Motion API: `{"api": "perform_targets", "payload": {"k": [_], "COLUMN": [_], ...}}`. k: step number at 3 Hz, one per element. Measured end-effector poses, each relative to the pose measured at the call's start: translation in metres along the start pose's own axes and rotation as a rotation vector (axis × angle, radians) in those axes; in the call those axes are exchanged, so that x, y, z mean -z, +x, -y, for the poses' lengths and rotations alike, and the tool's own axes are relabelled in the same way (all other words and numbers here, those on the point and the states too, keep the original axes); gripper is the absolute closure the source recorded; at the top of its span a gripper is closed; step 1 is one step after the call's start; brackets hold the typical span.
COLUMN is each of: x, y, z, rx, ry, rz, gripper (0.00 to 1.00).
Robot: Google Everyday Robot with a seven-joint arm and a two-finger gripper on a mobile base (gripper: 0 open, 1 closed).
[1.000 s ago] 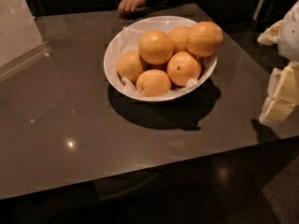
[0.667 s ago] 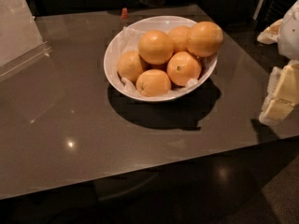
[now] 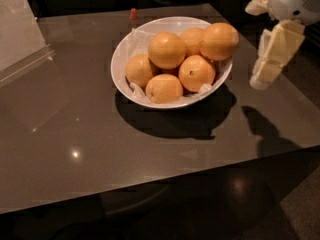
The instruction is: Pick orange from white bowl
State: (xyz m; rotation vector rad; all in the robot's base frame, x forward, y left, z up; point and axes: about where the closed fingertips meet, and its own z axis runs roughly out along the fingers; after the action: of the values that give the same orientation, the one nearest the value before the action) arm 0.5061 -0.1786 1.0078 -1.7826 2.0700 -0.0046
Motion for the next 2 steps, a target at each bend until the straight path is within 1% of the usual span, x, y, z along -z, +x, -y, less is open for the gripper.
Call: {"api": "perform_targets", "payload": {"k": [1,2], "x": [-0.004,-0.023], "y": [-0.033,-0.05], "z": [0.038,0.07], "rx": [0.051,0.082], "ry": [0.02,0.039], "rz": [0.051,0.084], "gripper": [0.0,0.0]}}
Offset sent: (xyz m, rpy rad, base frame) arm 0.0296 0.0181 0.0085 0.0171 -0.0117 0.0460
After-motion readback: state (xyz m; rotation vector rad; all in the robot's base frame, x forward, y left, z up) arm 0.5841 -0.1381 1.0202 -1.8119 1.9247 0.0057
